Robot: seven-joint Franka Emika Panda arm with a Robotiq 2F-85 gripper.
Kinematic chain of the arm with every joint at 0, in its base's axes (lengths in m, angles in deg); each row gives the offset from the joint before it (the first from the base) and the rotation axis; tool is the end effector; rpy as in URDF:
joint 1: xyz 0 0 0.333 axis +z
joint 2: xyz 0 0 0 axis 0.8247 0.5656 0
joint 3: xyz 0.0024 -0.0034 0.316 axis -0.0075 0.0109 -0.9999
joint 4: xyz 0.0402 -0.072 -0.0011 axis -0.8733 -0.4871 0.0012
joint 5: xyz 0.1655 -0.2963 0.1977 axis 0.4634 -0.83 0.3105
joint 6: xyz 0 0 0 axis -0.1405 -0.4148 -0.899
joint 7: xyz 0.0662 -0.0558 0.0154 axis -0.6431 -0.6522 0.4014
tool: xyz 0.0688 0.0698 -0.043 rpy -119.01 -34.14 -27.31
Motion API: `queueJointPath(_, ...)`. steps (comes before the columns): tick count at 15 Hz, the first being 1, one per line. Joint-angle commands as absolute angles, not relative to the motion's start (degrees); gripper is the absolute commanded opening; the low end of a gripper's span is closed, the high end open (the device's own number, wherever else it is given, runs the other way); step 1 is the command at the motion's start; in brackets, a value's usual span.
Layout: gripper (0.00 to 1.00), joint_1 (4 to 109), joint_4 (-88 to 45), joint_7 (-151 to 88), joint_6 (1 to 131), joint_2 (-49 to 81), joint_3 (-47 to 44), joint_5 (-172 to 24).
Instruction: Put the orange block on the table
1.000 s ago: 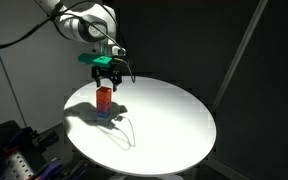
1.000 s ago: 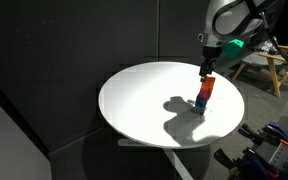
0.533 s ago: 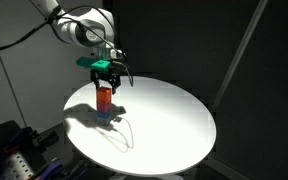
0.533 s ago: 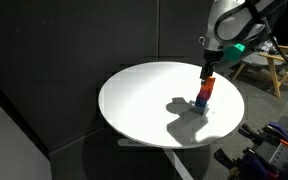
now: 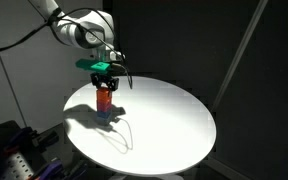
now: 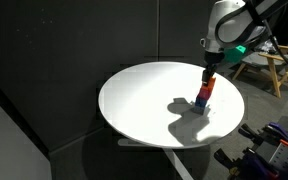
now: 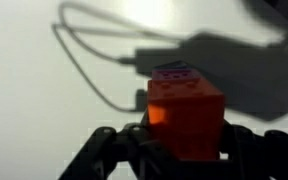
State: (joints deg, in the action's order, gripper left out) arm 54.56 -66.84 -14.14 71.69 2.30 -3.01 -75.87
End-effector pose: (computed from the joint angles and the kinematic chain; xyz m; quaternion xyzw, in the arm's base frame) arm 0.4901 -0.0282 0.2890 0.9931 0.1134 -0.0120 0.0259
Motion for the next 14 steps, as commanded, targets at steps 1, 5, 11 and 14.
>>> queueJointPath(1,0.26,54.1,-67.0,-14.8,71.5,1.2,-3.0,-77.9)
queueJointPath(5,0.22,54.0,-66.8,-14.5,69.9,-0.1,-3.0,-77.8)
queueJointPath(11,0.22,53.3,-66.4,-13.9,68.4,-2.1,-2.1,-77.2)
queueJointPath(14,0.22,52.3,-66.3,-13.5,68.1,-2.4,-1.1,-77.3)
